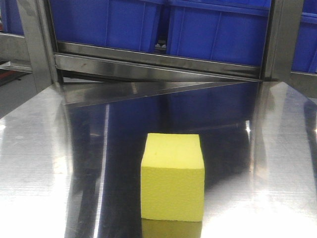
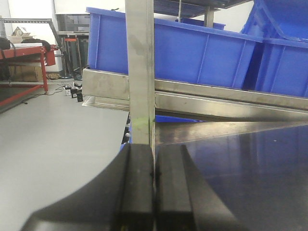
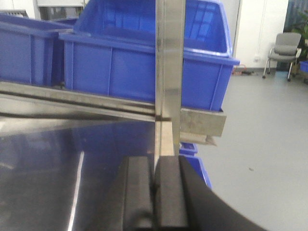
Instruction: Place yellow foam block on left shelf second layer
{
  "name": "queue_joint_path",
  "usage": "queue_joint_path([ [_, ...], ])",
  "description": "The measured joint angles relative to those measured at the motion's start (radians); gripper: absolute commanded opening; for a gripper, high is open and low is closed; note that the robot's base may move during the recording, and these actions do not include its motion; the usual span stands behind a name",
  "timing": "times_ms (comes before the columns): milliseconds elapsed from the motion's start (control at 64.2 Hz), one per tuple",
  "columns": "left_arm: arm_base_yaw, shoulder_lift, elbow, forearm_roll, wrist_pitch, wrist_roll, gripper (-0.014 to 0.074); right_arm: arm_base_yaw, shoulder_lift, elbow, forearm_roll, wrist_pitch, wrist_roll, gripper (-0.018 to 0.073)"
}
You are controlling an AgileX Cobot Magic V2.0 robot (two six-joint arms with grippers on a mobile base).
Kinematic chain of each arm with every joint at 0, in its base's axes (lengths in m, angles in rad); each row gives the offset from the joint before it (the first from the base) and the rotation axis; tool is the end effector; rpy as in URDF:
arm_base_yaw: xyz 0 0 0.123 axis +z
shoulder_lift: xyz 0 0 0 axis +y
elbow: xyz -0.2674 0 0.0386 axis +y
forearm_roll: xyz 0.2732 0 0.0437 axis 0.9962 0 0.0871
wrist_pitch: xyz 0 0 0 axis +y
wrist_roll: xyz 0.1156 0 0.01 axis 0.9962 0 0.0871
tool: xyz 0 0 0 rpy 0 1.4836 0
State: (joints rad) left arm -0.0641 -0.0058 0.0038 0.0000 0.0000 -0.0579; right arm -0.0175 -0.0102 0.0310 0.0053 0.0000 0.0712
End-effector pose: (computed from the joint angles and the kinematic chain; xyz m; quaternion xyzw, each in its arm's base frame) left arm 0.1208 -0.0078 0.2145 0.0021 0.6749 -0.0450 0.7366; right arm 0.1220 -0.0021 0.2045 0.0321 0.6825 0.0215 0.7299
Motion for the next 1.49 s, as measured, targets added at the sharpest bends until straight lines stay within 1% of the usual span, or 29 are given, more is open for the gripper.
queue_joint_path([
  [93, 0.0, 0.0, 0.0, 0.0, 0.0, 0.0, 0.0124, 0.0, 0.0, -0.035, 0.0, 0.08, -0.002, 0.0054],
  [202, 0.0, 0.0, 0.0, 0.0, 0.0, 0.0, 0.0124, 0.0, 0.004, -0.127, 0.0, 0.184, -0.028, 0.0054],
  [296, 0.0, 0.0, 0.0, 0.0, 0.0, 0.0, 0.0124, 0.0, 0.046, -0.195, 0.0, 0.286, -0.04, 0.0054],
  [405, 0.0, 0.0, 0.0, 0.0, 0.0, 0.0, 0.0124, 0.004, 0.119, -0.255, 0.0, 0.351, -0.044, 0.0054],
  [498, 0.0, 0.0, 0.0, 0.0, 0.0, 0.0, 0.0124, 0.027, 0.191, -0.28, 0.0, 0.356, -0.046, 0.0054],
  [592, 0.0, 0.0, 0.0, 0.0, 0.0, 0.0, 0.0124, 0.076, 0.271, -0.282, 0.0, 0.313, -0.044, 0.0054],
  [763, 0.0, 0.0, 0.0, 0.0, 0.0, 0.0, 0.0124, 0.213, 0.398, -0.283, 0.0, 0.191, -0.033, 0.0054],
  [887, 0.0, 0.0, 0.0, 0.0, 0.0, 0.0, 0.0124, 0.302, 0.482, -0.3, 0.0, 0.167, -0.032, 0.0068],
  [950, 0.0, 0.0, 0.0, 0.0, 0.0, 0.0, 0.0124, 0.342, 0.528, -0.32, 0.0, 0.17, -0.032, 0.0123],
  [981, 0.0, 0.0, 0.0, 0.0, 0.0, 0.0, 0.0124, 0.364, 0.549, -0.333, 0.0, 0.177, -0.032, 0.0175],
  [1059, 0.0, 0.0, 0.0, 0.0, 0.0, 0.0, 0.0124, 0.411, 0.614, -0.376, 0.0, 0.196, -0.032, 0.0334],
  [1074, 0.0, 0.0, 0.0, 0.0, 0.0, 0.0, 0.0124, 0.423, 0.625, -0.384, 0.0, 0.199, -0.032, 0.0384],
  [1121, 0.0, 0.0, 0.0, 0.0, 0.0, 0.0, 0.0124, 0.446, 0.665, -0.409, 0.0, 0.208, -0.032, 0.0481],
  [1167, 0.0, 0.0, 0.0, 0.0, 0.0, 0.0, 0.0124, 0.473, 0.706, -0.435, 0.0, 0.226, -0.026, 0.0602],
  [1199, 0.0, 0.0, 0.0, 0.0, 0.0, 0.0, 0.0124, 0.484, 0.729, -0.45, 0.0, 0.239, -0.01, 0.0645],
  [1261, 0.0, 0.0, 0.0, 0.0, 0.0, 0.0, 0.0124, 0.501, 0.778, -0.486, 0.0, 0.278, 0.041, 0.0631],
  [1308, 0.0, 0.0, 0.0, 0.0, 0.0, 0.0, 0.0124, 0.514, 0.817, -0.517, 0.0, 0.33, 0.106, 0.0634],
  [1417, 0.0, 0.0, 0.0, 0.0, 0.0, 0.0, 0.0124, 0.542, 0.898, -0.594, -0.005, 0.442, 0.265, 0.0633],
  [1494, 0.0, 0.0, 0.0, 0.0, 0.0, 0.0, 0.0124, 0.575, 0.956, -0.656, -0.024, 0.525, 0.405, 0.0633],
])
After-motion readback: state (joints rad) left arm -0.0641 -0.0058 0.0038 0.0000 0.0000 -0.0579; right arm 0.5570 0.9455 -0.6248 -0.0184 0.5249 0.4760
